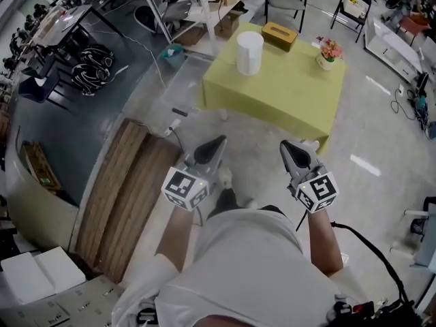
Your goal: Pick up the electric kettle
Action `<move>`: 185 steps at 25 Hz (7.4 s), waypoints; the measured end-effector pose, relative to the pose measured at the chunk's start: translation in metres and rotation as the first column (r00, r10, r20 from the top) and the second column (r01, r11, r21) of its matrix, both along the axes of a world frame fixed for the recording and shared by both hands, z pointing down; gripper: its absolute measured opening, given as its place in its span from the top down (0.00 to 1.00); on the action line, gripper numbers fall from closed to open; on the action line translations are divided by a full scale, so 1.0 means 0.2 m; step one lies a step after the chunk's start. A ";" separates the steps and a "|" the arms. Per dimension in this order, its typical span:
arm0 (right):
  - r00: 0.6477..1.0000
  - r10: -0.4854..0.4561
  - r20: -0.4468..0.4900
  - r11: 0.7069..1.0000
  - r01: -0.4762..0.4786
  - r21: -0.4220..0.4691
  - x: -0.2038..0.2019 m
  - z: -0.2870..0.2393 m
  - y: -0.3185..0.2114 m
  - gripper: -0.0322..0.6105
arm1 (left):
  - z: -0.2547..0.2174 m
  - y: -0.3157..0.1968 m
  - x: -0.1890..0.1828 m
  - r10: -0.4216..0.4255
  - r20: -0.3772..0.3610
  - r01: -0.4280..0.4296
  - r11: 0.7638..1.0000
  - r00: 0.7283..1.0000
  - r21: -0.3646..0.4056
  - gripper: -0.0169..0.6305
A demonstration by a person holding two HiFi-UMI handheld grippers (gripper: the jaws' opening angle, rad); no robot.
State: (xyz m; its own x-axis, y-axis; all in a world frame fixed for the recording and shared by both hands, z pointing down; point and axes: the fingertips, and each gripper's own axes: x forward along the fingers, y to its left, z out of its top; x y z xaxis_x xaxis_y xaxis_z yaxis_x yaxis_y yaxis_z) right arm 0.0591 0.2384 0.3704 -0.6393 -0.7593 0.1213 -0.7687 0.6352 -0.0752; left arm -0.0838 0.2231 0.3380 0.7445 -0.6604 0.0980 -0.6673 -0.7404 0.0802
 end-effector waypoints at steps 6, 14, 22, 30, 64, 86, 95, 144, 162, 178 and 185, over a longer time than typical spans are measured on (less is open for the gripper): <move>1.000 0.009 -0.004 1.000 -0.009 0.000 -0.02 0.01 -0.17 0.94 | 0.00 -0.18 -0.01 0.022 0.011 -0.022 1.000 1.000 0.002 0.97; 1.000 0.019 -0.013 1.000 -0.019 -0.022 -0.08 0.04 -0.42 0.94 | 0.05 -0.45 -0.04 0.038 0.011 -0.038 0.999 0.999 -0.009 0.97; 0.999 0.030 -0.028 1.000 -0.030 -0.008 -0.13 0.04 -0.65 0.94 | 0.04 -0.71 -0.08 0.072 0.003 -0.072 0.997 0.997 -0.002 0.97; 0.998 0.055 -0.035 0.998 -0.055 -0.001 -0.24 -0.01 -0.90 0.94 | 0.02 -0.96 -0.15 0.124 0.025 -0.124 0.992 0.992 0.002 0.97; 0.983 0.168 -0.068 0.985 -0.170 -0.022 -0.56 0.06 -1.49 0.94 | 0.12 -1.62 -0.41 0.290 0.031 -0.289 0.957 0.957 -0.025 0.97; 0.998 0.057 -0.037 0.996 -0.059 -0.060 -0.37 0.14 -1.93 0.94 | 0.17 -1.93 -0.23 0.221 0.038 -0.219 0.975 0.975 -0.031 0.97; 1.000 0.005 -0.019 0.997 -0.006 -0.073 -0.17 0.21 -2.19 0.94 | 0.20 -2.17 -0.06 0.159 0.028 -0.158 0.987 0.987 -0.035 0.97; 0.925 -0.353 -0.140 0.895 0.291 -0.337 -0.07 1.06 -2.57 0.68 | 0.50 -2.67 -0.03 -0.022 0.057 0.029 0.992 0.998 -0.123 0.97; 0.875 -0.461 -0.148 0.855 0.393 -0.337 -0.17 1.28 -2.64 0.63 | 0.69 -2.78 -0.01 -0.040 0.063 0.050 0.987 0.997 -0.151 0.97; 0.780 -0.613 -0.130 0.775 0.560 -0.292 -0.34 1.38 -2.64 0.66 | 0.91 -2.86 -0.01 -0.045 0.057 0.055 0.981 0.997 -0.187 0.97; 0.742 -0.652 -0.155 0.751 0.604 -0.266 -0.36 1.42 -2.63 0.70 | 1.00 -2.89 -0.02 -0.037 0.078 0.052 0.978 0.996 -0.203 0.97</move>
